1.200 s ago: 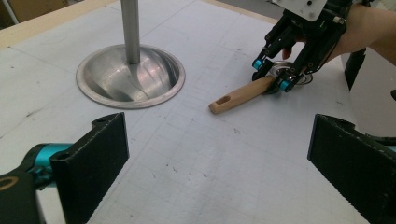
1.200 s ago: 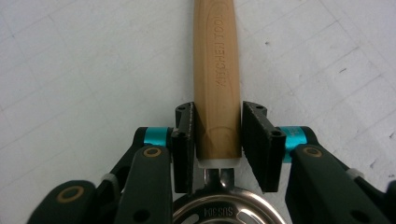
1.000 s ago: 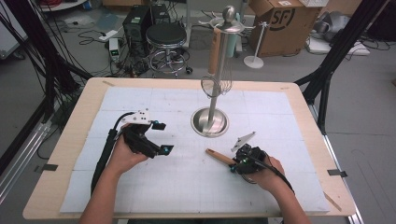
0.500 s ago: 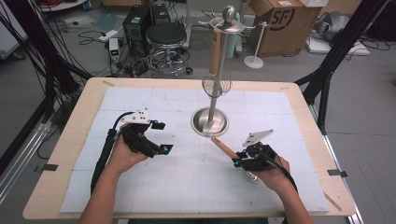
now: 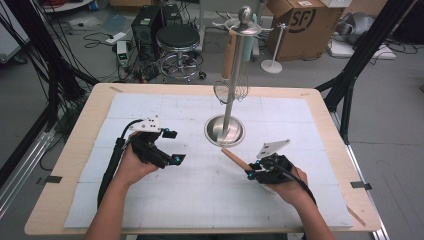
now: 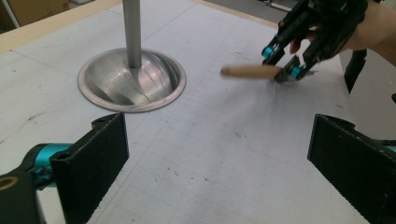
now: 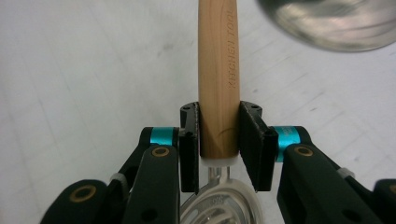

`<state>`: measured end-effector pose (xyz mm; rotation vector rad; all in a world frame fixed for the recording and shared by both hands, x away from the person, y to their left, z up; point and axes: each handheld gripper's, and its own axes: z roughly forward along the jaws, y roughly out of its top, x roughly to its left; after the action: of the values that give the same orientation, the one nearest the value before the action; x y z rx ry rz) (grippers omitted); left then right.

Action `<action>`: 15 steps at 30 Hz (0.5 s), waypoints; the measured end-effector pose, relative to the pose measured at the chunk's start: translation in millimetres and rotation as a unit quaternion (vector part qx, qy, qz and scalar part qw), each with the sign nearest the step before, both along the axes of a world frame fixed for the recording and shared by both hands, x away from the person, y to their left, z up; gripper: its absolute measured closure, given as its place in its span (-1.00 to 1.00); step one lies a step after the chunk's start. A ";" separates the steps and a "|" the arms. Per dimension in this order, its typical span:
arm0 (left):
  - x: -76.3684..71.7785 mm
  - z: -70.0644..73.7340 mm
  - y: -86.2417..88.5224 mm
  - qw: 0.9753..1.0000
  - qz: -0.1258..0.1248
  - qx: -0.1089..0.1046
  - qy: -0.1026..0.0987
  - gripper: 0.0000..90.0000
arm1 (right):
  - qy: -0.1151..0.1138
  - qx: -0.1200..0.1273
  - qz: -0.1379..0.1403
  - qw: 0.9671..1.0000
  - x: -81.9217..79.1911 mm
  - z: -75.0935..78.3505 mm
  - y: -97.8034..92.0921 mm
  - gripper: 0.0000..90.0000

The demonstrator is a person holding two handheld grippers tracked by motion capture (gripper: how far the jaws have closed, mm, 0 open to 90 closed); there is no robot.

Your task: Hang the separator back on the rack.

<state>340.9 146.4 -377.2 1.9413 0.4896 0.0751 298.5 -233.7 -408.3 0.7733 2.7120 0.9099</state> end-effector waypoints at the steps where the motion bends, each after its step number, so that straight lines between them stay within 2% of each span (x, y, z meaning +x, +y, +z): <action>1: 0.0 0.0 0.0 1.000 0.000 0.000 0.000 -0.87 | 0.004 -0.014 0.000 1.000 -0.7 -2.4 4.0 0.56; 3: -0.5 0.2 -0.3 1.000 0.001 -0.001 0.000 -0.87 | 0.009 -0.036 0.007 0.999 0.1 -9.9 11.6 0.55; 4: -0.6 0.2 -0.3 1.000 -0.001 -0.001 0.000 -0.87 | 0.022 -0.042 0.008 0.999 0.3 -12.6 14.7 0.55; 6: -0.6 0.4 -0.2 1.000 -0.001 -0.002 -0.001 -0.87 | 0.023 -0.048 0.018 0.998 0.2 -16.1 17.3 0.54; 7: -0.6 0.4 0.0 1.000 0.000 -0.002 0.000 -0.87 | 0.030 -0.046 0.021 0.998 0.5 -16.0 17.6 0.53; 9: -0.3 0.2 0.1 1.000 0.001 -0.001 0.000 -0.87 | 0.029 -0.042 0.022 0.998 0.1 -14.5 16.3 0.50; 12: -0.5 0.1 -0.3 1.000 0.001 0.000 0.000 -0.87 | 0.047 -0.023 0.018 0.998 0.9 -11.8 13.7 0.40; 15: -0.6 0.4 -0.4 1.000 -0.001 0.000 -0.001 -0.87 | 0.059 -0.039 0.020 0.997 1.5 -13.0 14.9 0.33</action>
<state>340.3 146.0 -376.8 1.9411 0.4870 0.0750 300.0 -218.9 -421.3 0.7824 2.8552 0.7845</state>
